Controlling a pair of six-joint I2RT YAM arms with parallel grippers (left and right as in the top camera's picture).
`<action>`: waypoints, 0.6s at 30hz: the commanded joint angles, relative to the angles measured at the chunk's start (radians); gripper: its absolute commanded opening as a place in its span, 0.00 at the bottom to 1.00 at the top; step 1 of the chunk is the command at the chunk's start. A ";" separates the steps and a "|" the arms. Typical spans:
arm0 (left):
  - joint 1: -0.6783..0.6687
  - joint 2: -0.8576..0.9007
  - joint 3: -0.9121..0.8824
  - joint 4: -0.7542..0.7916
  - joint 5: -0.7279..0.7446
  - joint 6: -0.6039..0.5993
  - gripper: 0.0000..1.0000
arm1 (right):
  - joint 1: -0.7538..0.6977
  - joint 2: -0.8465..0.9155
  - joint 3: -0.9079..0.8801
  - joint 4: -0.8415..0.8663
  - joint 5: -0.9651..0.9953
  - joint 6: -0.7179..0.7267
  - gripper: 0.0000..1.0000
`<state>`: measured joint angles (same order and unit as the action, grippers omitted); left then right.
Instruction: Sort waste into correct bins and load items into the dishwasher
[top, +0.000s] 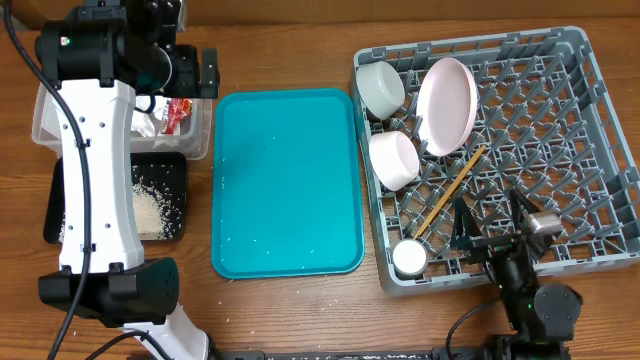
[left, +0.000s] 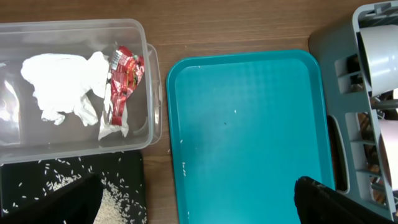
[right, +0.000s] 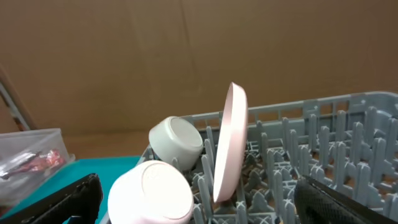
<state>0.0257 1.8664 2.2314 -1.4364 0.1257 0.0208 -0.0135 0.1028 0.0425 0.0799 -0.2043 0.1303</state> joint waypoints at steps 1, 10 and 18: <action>-0.013 -0.006 0.010 0.001 -0.003 -0.002 1.00 | -0.009 -0.079 -0.035 -0.035 0.019 -0.002 1.00; -0.013 -0.006 0.010 0.001 -0.003 -0.002 1.00 | -0.010 -0.100 -0.034 -0.145 0.019 0.000 1.00; -0.013 -0.006 0.010 0.001 -0.003 -0.002 1.00 | -0.010 -0.100 -0.034 -0.145 0.019 0.000 1.00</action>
<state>0.0257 1.8664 2.2314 -1.4368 0.1257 0.0208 -0.0193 0.0128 0.0185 -0.0704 -0.1944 0.1307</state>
